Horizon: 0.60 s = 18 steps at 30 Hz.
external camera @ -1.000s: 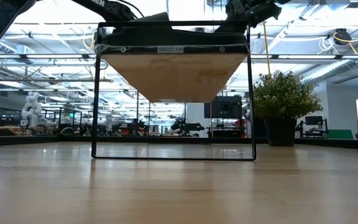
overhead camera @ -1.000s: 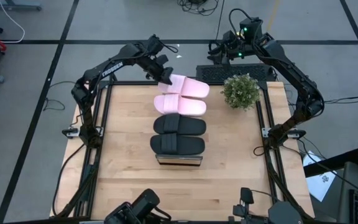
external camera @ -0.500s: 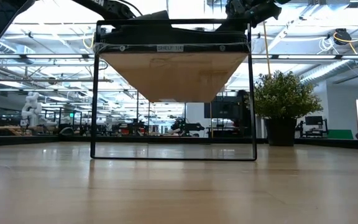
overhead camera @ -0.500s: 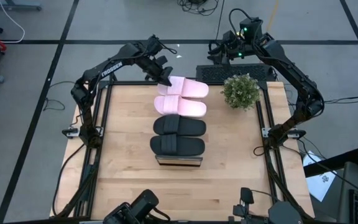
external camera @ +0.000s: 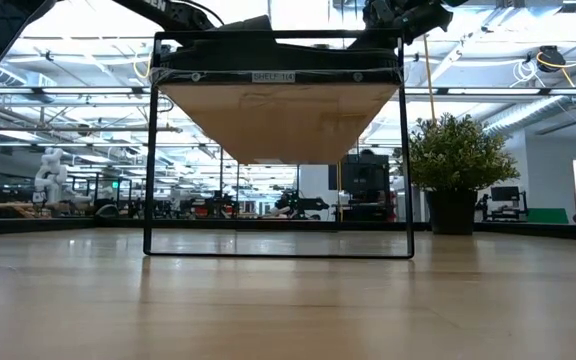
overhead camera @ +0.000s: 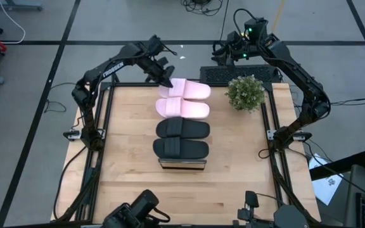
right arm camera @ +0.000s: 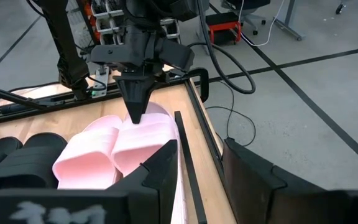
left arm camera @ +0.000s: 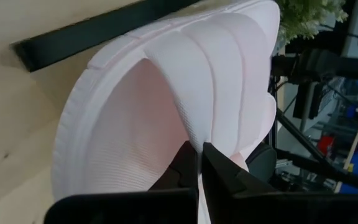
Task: Pick and place slides into the shelf
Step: Put the pink slide on the shelf
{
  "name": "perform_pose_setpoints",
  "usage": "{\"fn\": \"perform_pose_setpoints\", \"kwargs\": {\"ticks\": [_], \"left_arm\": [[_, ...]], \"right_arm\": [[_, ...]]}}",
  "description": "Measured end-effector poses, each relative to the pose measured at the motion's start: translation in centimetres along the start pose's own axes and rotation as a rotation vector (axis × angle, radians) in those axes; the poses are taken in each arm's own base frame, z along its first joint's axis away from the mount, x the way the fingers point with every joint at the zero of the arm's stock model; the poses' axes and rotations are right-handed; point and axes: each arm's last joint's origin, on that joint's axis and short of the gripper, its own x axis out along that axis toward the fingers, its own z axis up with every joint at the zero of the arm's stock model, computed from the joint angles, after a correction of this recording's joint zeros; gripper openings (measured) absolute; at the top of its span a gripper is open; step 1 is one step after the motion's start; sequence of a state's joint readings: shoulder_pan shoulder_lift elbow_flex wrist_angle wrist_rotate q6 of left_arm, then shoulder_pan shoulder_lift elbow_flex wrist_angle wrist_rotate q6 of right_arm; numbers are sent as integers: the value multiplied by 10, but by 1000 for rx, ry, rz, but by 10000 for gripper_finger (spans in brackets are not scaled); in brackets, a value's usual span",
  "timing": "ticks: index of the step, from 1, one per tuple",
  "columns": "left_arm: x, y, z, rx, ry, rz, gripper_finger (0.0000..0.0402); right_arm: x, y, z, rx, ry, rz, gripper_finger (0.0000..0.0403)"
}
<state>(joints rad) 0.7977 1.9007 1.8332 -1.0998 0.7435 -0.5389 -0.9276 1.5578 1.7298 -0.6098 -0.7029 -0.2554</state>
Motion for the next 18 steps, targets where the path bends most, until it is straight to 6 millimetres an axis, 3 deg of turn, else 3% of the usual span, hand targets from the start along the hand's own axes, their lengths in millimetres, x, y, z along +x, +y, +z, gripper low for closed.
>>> {"fn": "perform_pose_setpoints", "kwargs": {"ticks": [18], "left_arm": [[-4, 5, 0, -49, -13, 42, 0]], "right_arm": [[0, 0, 0, 7, 0, 2, 116]]}}
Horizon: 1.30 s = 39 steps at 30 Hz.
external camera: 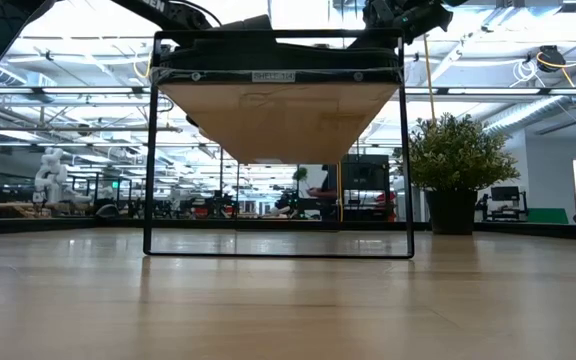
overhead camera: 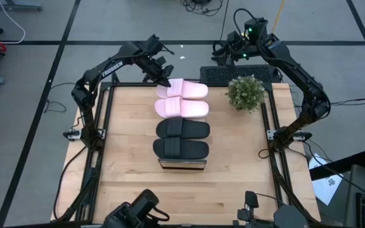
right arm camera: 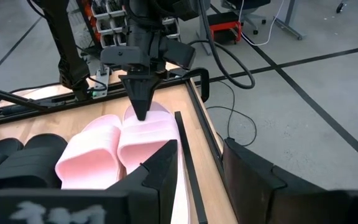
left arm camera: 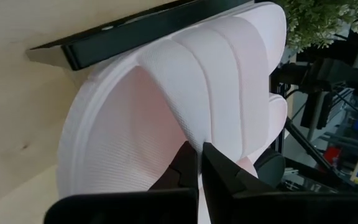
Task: Pick and place slides into the shelf
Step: Put the pink slide on the shelf
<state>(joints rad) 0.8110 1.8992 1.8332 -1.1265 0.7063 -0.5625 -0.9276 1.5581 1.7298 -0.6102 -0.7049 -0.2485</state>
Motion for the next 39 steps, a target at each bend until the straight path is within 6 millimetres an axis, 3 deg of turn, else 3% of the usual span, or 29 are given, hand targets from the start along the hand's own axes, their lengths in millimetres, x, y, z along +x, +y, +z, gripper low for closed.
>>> {"fn": "perform_pose_setpoints", "kwargs": {"ticks": [19, 26, 39], "left_arm": [[6, -6, 0, 107, -75, 98, 15], [6, -8, 2, 151, -76, 51, 22], [4, -3, -1, 118, -36, 65, 127]], "right_arm": [[0, 0, 0, 0, 0, 2, 116], [0, 0, 0, 0, -1, 2, 116], [0, 0, 0, 1, 0, 3, 116]]}}
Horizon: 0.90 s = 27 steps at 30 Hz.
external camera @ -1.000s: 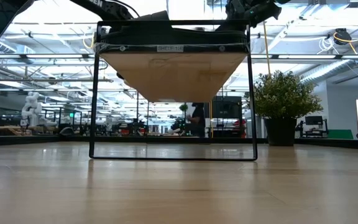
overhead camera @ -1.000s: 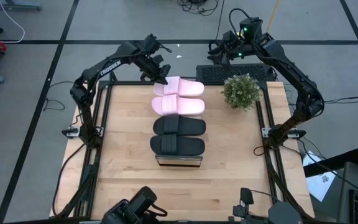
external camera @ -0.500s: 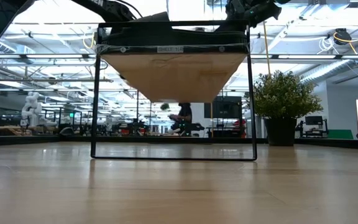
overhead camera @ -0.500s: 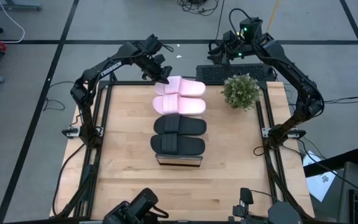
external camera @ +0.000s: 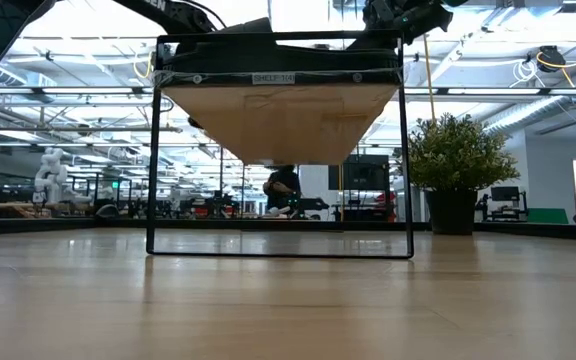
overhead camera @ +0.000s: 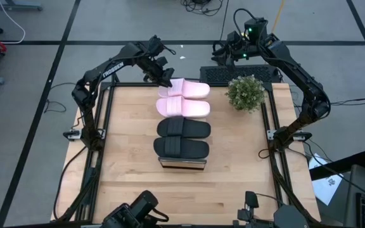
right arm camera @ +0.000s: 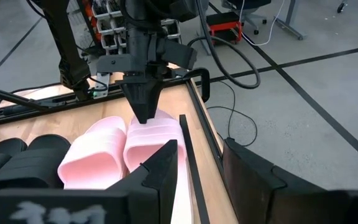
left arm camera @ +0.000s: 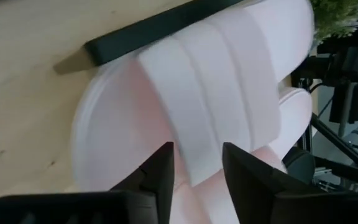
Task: Pick and place slides into the shelf
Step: Put the pink slide on the shelf
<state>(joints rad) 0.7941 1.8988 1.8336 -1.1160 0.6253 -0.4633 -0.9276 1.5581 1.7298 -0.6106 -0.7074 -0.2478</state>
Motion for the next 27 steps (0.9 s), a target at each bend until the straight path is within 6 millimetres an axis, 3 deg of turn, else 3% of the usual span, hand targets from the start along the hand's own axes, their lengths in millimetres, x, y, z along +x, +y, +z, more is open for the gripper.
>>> {"fn": "perform_pose_setpoints", "kwargs": {"ticks": [7, 13, 19, 27], "left_arm": [[-3, 1, 1, -3, -11, -3, 152], [-28, -7, -5, 15, -85, -33, 154], [-52, -38, -17, 115, -204, -143, 154], [-18, -69, -25, 169, -155, -204, 154]], "right_arm": [[0, 0, 0, 0, 0, 0, 116], [0, 0, 0, 0, 0, 0, 116], [0, 0, 1, -8, -9, -2, 116], [0, 0, 1, 4, -12, -3, 116]]}}
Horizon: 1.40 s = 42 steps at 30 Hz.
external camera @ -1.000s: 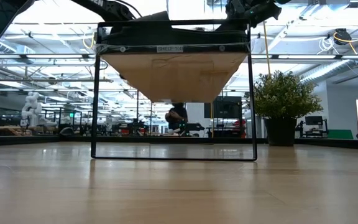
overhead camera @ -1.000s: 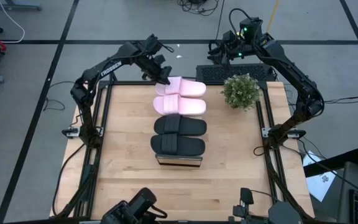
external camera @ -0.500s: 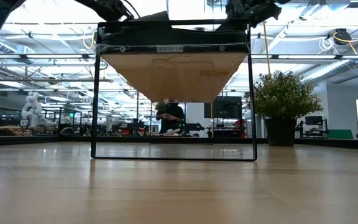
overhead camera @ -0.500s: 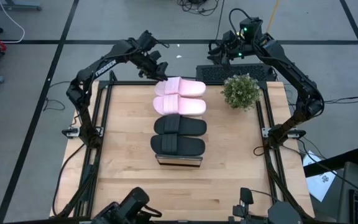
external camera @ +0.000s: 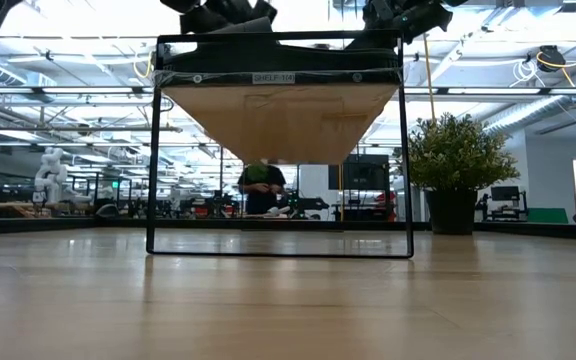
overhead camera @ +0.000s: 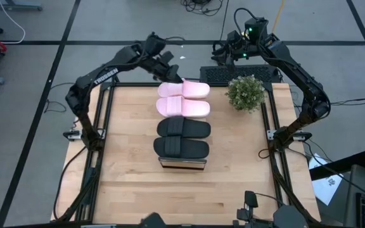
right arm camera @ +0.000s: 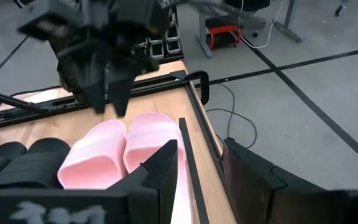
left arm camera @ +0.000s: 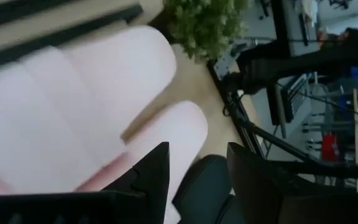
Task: Pick and place slides into the shelf
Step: Put the pink slide on the shelf
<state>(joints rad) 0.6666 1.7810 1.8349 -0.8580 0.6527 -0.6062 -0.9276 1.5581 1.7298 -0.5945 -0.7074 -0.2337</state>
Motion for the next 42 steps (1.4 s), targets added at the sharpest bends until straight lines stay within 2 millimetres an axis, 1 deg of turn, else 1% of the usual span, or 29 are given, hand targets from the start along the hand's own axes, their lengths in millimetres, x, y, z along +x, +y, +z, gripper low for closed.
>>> {"fn": "perform_pose_setpoints", "kwargs": {"ticks": [3, 6, 9, 11, 12, 15, 19, 22, 24, 26, 28, 31, 33, 36, 42], "left_arm": [[14, -8, -2, 33, -3, -18, 154], [21, -16, -6, 59, -23, -6, 154], [25, -20, -10, 79, -38, 36, 154], [25, -20, -11, 84, -33, 46, 154], [22, -19, -12, 80, -28, 54, 154], [6, -17, -13, 77, -54, 105, 154], [-24, -15, -11, 106, -174, 219, 154], [-52, -15, -10, 124, -288, 300, 154], [-69, -16, -11, 137, -355, 350, 154], [-86, -17, -15, 135, -407, 400, 154], [-101, -18, -20, 124, -450, 452, 154], [-121, -23, -28, 126, -513, 470, 154], [-130, -27, -32, 132, -545, 473, 154], [-138, -31, -38, 138, -564, 472, 154], [-145, -32, -47, 129, -546, 501, 154]], "right_arm": [[0, 0, 0, 5, 0, 0, 116], [0, 0, 0, 4, 0, -1, 116], [0, 0, 0, -10, -3, -3, 116], [0, 0, -1, 36, 6, 2, 116], [0, 1, -3, 63, 28, 12, 116], [2, 8, -17, 112, 129, 83, 116], [19, 24, -28, 121, 190, 163, 116], [36, 43, -30, 71, 201, 222, 116], [49, 57, -37, 8, 256, 192, 116], [58, 68, -44, -57, 343, 108, 116], [64, 76, -50, -100, 404, 50, 116], [72, 81, -56, -122, 445, 49, 116], [80, 83, -61, -131, 466, 64, 116], [90, 82, -67, -140, 511, 30, 116], [106, 77, -79, -141, 579, -1, 116]]}}
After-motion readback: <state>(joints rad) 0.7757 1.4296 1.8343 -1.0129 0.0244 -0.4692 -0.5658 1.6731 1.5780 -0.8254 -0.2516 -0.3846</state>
